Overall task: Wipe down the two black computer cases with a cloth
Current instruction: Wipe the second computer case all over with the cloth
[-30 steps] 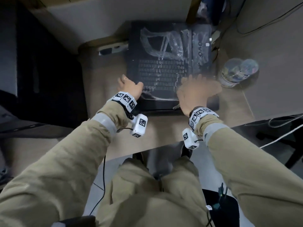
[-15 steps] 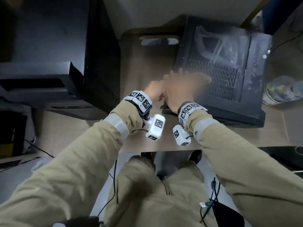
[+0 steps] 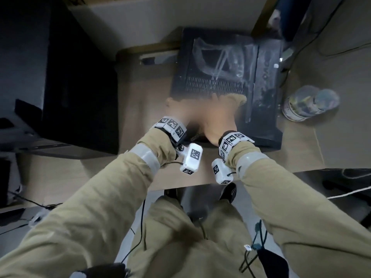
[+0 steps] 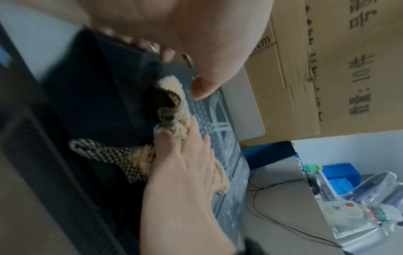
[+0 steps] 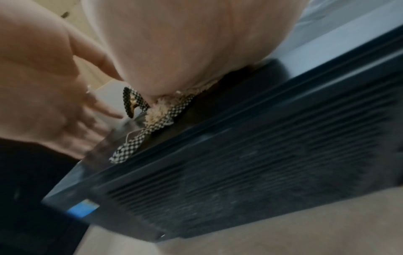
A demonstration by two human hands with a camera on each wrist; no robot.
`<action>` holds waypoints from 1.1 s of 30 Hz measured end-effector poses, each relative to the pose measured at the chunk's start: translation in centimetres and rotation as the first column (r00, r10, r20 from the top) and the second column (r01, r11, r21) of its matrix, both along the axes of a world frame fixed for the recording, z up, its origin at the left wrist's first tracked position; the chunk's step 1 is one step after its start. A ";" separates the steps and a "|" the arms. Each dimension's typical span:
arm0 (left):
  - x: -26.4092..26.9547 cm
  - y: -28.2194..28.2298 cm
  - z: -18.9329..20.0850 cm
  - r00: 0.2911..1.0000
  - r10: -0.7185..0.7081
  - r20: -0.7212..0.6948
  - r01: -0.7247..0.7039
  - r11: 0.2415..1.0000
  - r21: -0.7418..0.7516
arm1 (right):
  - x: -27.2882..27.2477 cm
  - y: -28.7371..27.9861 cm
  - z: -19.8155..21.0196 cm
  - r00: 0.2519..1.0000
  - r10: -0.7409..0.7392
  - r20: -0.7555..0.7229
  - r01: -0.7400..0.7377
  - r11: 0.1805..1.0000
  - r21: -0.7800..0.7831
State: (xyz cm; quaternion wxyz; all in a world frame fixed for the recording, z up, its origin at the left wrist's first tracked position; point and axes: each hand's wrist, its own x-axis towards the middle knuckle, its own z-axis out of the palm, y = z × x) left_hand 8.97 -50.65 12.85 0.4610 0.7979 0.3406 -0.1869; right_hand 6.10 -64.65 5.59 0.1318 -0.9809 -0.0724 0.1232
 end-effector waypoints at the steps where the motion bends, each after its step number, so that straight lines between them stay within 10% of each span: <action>1: 0.2 -1.0 -0.1 1.000 0.016 -0.014 -0.015 0.998 0.055 | -0.1 -1.8 0.1 1.000 -0.026 -0.005 0.026 1.000 -0.001; 10: 1.2 -5.0 -1.1 0.988 0.084 -0.129 -0.030 0.927 0.373 | 0.6 -14.3 0.7 0.987 -0.153 -0.039 0.153 0.988 -0.010; 20: 3.4 -3.3 0.4 0.977 0.136 -0.165 -0.081 0.949 0.304 | 3.2 -10.9 1.0 0.987 -0.161 -0.018 0.158 0.982 -0.107; 33: 7.2 8.0 -1.0 0.984 -0.076 -0.160 0.030 0.962 -0.272 | 9.7 9.1 0.7 0.981 0.190 -0.042 -0.193 0.979 -0.064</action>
